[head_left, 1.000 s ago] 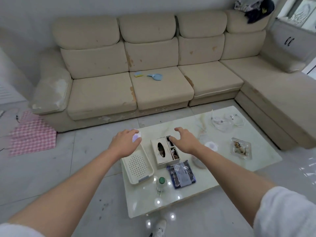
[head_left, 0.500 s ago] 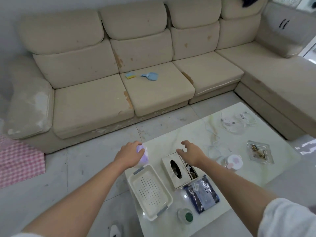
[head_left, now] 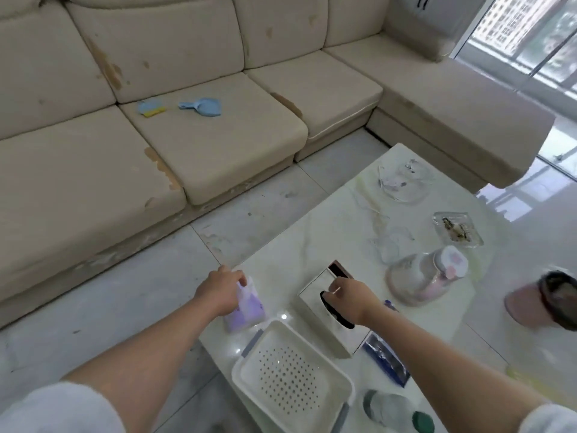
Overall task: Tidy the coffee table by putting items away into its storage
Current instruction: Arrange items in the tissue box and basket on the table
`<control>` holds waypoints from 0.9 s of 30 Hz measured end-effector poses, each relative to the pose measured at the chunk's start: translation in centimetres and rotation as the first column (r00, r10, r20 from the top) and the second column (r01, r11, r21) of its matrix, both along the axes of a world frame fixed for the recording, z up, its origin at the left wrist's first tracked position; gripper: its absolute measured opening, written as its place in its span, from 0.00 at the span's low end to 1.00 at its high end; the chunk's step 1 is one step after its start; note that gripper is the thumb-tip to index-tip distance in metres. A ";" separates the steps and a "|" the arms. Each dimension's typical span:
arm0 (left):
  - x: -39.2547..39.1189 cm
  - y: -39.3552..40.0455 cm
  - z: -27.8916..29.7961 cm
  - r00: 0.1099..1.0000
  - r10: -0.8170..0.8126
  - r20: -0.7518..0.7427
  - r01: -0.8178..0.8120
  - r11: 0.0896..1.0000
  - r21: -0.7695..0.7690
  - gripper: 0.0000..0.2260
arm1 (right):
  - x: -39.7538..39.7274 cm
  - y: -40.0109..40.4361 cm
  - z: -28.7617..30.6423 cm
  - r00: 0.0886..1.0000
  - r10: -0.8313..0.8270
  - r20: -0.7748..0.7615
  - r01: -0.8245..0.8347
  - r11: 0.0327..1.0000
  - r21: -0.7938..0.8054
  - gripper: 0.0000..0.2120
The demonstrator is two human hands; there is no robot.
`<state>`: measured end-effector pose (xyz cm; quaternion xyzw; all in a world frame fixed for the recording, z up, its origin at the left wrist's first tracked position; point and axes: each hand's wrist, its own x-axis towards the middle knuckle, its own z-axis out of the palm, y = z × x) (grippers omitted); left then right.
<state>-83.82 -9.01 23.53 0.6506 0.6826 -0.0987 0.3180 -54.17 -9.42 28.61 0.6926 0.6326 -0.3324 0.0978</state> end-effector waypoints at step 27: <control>10.4 0.3 -2.7 0.986 -0.013 0.167 -0.078 0.845 0.530 0.09 | 4.4 0.8 -6.9 0.989 -0.097 -0.108 0.108 0.989 0.105 0.09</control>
